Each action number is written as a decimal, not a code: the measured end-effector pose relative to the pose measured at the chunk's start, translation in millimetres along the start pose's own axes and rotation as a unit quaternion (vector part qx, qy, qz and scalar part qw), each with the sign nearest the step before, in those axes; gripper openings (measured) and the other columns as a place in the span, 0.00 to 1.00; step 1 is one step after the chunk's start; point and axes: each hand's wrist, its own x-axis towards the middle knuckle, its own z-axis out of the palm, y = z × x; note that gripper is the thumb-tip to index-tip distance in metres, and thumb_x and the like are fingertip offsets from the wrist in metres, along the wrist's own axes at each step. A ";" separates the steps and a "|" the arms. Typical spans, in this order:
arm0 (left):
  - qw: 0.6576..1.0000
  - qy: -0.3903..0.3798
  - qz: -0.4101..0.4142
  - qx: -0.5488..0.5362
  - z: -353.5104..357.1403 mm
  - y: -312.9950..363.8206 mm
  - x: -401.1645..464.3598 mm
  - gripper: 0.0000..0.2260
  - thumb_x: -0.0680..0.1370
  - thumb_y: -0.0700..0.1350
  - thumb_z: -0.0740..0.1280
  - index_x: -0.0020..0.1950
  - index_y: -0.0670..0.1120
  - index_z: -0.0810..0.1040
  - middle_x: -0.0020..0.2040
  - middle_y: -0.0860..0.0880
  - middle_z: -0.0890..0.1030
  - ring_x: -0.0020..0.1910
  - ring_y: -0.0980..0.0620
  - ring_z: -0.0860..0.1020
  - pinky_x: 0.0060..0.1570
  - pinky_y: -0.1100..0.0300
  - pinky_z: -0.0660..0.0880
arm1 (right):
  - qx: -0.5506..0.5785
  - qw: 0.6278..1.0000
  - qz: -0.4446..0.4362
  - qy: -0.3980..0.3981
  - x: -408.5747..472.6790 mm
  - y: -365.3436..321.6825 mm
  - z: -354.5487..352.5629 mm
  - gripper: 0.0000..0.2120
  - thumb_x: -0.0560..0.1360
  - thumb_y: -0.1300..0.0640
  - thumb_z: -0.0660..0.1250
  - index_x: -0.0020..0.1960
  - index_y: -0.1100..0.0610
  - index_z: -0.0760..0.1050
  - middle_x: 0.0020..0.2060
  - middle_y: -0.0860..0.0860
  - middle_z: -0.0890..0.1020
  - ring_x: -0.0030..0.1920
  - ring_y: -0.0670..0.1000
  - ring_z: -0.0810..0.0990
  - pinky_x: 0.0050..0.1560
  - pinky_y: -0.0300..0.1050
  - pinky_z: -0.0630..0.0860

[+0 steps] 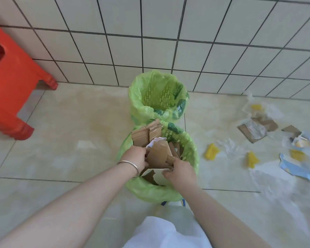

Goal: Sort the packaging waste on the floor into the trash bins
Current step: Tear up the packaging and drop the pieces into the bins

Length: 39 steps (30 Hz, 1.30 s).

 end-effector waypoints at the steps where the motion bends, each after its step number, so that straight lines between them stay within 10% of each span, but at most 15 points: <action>1: 0.999 0.004 -0.005 0.038 2.6 2.9 4.4 0.15 0.74 0.42 0.67 0.62 0.45 0.77 0.57 0.43 0.82 0.58 0.43 0.78 0.55 0.57 0.75 | -0.021 1.000 0.007 0.004 3.1 -0.5 3.0 0.15 0.73 0.52 0.64 0.57 0.57 0.74 0.50 0.55 0.81 0.50 0.58 0.80 0.43 0.45 0.75; 8: 0.978 -0.027 -0.063 0.197 16.8 17.1 31.1 0.18 0.79 0.35 0.55 0.69 0.41 0.68 0.65 0.42 0.76 0.63 0.44 0.76 0.59 0.54 0.73 | -0.133 0.990 0.026 -0.034 19.0 -8.0 19.0 0.12 0.76 0.54 0.63 0.57 0.57 0.75 0.54 0.53 0.81 0.55 0.56 0.81 0.42 0.43 0.72; 19: 0.914 0.145 0.028 0.378 -60.2 88.2 -18.3 0.17 0.75 0.37 0.59 0.61 0.48 0.76 0.54 0.48 0.81 0.53 0.45 0.80 0.42 0.57 0.72 | 0.081 0.994 0.041 0.069 -17.2 4.2 -62.1 0.27 0.73 0.38 0.62 0.59 0.59 0.71 0.54 0.55 0.79 0.54 0.58 0.78 0.42 0.44 0.69; 23: 0.916 0.188 0.120 0.333 -50.4 149.4 -34.1 0.12 0.76 0.43 0.59 0.58 0.49 0.75 0.56 0.47 0.80 0.55 0.44 0.79 0.43 0.57 0.70 | 0.147 0.983 0.064 0.095 -45.0 36.7 -95.7 0.18 0.75 0.47 0.61 0.57 0.58 0.76 0.53 0.56 0.81 0.54 0.59 0.79 0.48 0.46 0.74; 39: 0.957 -0.044 0.267 0.106 87.4 362.9 44.6 0.09 0.74 0.47 0.63 0.51 0.50 0.81 0.53 0.49 0.82 0.54 0.49 0.79 0.55 0.59 0.75 | 0.382 0.867 0.242 0.211 -16.4 261.1 -153.9 0.12 0.75 0.55 0.58 0.51 0.56 0.78 0.50 0.53 0.82 0.46 0.54 0.78 0.44 0.44 0.73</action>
